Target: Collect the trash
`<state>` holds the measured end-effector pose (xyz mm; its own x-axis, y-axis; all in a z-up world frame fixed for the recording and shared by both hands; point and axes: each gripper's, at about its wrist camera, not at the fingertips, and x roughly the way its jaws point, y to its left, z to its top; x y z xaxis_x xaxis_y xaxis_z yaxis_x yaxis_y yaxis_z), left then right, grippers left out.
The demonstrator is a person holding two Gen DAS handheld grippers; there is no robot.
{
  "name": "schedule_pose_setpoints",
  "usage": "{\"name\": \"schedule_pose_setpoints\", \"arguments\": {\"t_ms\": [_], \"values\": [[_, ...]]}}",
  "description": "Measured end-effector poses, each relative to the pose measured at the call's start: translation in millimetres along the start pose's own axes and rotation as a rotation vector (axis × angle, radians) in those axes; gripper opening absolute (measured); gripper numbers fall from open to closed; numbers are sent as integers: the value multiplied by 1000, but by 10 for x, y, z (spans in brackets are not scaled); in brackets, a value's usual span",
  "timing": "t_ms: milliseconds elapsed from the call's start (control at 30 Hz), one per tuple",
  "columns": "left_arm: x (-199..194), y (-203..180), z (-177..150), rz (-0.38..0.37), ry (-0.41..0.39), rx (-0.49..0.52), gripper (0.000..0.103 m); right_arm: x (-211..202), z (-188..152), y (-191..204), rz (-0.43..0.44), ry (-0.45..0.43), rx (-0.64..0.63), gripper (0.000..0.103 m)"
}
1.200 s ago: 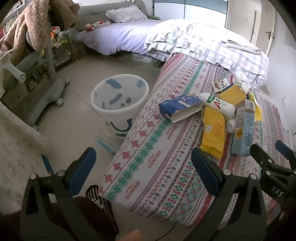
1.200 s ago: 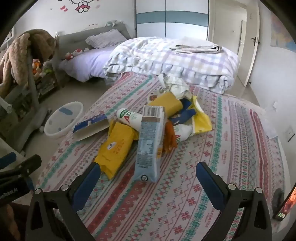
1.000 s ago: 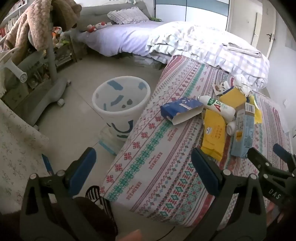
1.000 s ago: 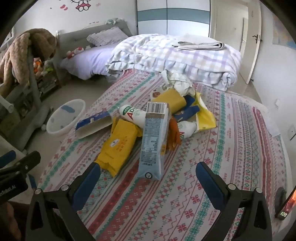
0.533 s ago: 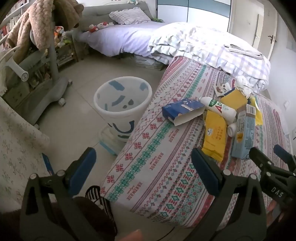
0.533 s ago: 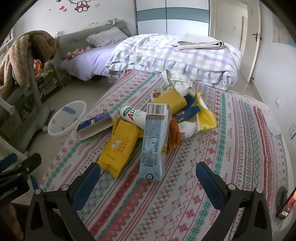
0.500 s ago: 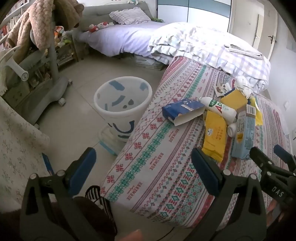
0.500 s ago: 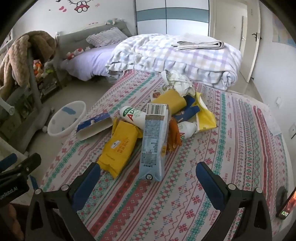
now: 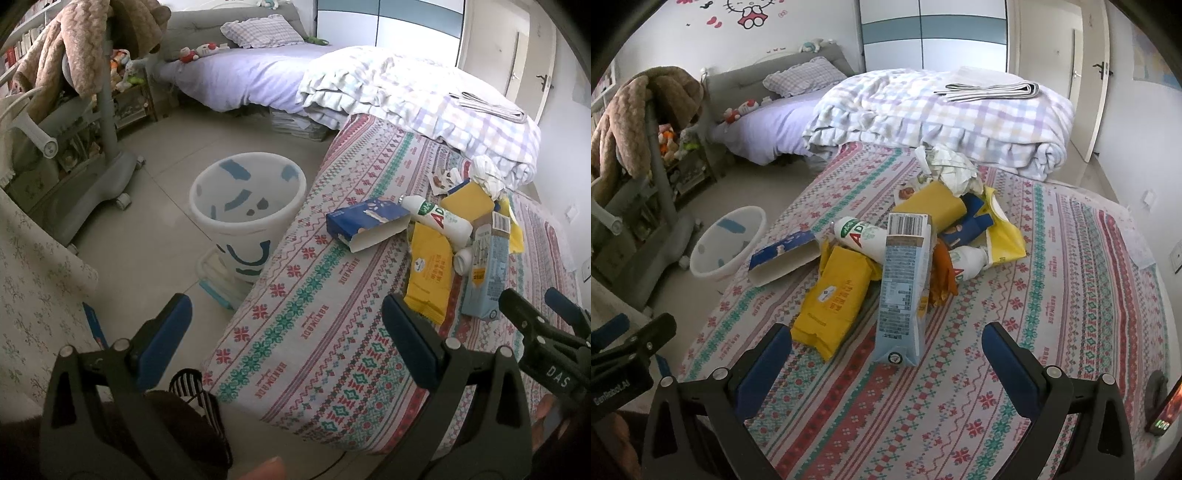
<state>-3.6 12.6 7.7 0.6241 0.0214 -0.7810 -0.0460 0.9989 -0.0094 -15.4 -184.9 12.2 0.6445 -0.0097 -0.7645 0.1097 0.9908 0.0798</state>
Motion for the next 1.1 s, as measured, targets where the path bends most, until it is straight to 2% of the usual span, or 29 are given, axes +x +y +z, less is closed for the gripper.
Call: {"name": "schedule_pose_setpoints", "arguments": {"t_ms": [1100], "values": [[10,19,16,-2,-8,-13,102,-35,-1,-2,6,-5,4,103]]}}
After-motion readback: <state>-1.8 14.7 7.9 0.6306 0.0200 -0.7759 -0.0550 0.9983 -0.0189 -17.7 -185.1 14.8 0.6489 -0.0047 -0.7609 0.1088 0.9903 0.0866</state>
